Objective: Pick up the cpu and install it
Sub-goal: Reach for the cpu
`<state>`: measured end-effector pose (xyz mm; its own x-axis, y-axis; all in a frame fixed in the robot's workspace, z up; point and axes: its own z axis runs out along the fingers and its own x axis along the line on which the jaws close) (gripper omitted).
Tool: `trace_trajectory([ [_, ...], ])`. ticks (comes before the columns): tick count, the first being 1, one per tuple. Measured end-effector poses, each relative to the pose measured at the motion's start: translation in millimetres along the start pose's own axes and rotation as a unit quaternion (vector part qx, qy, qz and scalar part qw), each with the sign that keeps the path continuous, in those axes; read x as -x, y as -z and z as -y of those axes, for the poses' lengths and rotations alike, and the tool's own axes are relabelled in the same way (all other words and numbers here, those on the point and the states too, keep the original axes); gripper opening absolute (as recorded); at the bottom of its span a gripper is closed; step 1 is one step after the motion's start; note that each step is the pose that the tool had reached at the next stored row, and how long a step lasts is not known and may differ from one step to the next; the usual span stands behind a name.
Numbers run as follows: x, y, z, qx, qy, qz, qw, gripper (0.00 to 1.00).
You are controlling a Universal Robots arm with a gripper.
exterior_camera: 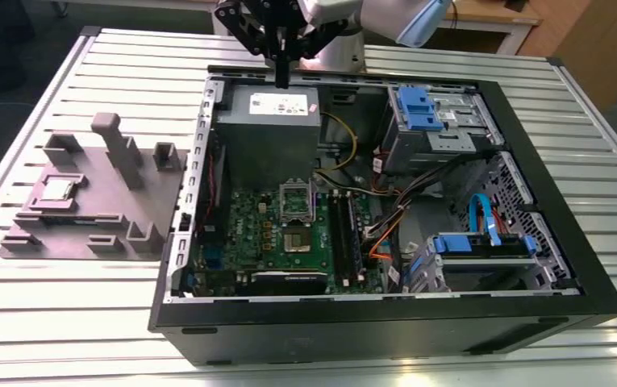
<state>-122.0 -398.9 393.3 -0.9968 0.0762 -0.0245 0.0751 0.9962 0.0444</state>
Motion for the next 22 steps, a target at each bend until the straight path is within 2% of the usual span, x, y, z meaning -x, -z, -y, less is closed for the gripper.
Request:
trace_trajectory([
  [8,-1.5,0.0,0.1,0.0000,0.000,0.0000,1.00000,0.11],
  [10,-6.1,-1.8,0.5,0.0023,0.000,-0.0009,1.00000,0.11],
  [22,-10.0,-1.7,0.8,0.0023,0.000,-0.0009,1.00000,0.11],
])
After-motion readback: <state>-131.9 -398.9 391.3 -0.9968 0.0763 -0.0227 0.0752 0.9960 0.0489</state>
